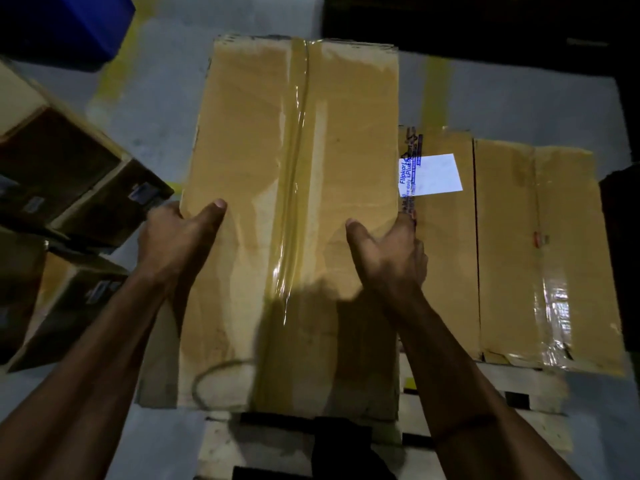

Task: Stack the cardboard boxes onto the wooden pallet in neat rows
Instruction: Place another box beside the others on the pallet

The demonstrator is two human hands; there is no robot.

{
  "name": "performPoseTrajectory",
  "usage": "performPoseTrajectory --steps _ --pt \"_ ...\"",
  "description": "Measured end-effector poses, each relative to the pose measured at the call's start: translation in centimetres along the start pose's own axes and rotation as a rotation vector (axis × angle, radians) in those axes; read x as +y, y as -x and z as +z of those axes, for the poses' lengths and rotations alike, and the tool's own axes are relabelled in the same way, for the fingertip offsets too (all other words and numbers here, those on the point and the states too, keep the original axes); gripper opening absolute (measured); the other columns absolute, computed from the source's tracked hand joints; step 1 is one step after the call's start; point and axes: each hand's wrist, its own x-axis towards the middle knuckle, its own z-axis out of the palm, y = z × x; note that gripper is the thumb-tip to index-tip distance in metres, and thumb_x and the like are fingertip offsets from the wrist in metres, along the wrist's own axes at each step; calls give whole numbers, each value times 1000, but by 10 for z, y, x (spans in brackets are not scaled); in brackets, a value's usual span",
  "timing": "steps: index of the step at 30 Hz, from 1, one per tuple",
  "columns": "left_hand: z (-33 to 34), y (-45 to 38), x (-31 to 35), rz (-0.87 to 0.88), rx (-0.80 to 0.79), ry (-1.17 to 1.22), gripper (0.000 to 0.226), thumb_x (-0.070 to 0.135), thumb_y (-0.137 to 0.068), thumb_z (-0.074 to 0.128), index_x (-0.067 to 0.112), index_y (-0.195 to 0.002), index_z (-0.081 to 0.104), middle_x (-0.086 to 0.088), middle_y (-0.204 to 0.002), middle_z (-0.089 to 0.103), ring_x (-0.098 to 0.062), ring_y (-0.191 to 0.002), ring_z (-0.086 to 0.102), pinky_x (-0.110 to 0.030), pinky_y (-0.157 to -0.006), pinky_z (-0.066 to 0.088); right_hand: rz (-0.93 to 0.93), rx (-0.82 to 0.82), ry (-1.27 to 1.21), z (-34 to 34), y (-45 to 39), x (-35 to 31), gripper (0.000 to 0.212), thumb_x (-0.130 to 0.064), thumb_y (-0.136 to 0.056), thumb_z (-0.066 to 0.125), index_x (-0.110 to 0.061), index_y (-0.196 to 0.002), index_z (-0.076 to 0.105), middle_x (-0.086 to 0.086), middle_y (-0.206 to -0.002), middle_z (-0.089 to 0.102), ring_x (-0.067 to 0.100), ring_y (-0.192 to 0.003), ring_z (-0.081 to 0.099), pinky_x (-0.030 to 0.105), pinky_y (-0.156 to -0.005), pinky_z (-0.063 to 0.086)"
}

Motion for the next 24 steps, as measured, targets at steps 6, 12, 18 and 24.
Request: performPoseTrajectory --steps 6,12,18,24 --pt "-16 -12 5 -30 37 18 61 55 -87 68 7 -124 66 -11 -107 71 -29 -91 69 -47 -86 58 -11 -23 -11 11 -1 -17 68 -56 -86 62 -10 -132 45 12 -119 61 35 -111 56 38 -86 41" --pt "-19 -28 -5 -81 -17 6 64 59 -86 67 8 -124 64 -10 -109 69 -30 -95 68 -49 -88 57 -22 -22 -11 26 -8 -23 67 -56 -85 63 -10 -131 46 12 -119 61 35 -112 56 39 -90 44" --pt "-36 -46 -6 -77 -7 -22 67 61 -85 66 11 -128 60 -10 -111 67 -32 -97 68 -54 -90 57 -38 -45 -51 43 -10 -29 67 -55 -87 63 -9 -131 44 13 -120 60 34 -114 55 36 -86 39" --pt "-19 -60 -28 -64 -3 -42 62 60 -86 66 11 -123 65 -9 -106 69 -32 -93 68 -49 -87 58 -30 -43 -40 69 -19 -16 67 -55 -87 63 -9 -131 43 13 -118 60 35 -112 55 34 -81 35"
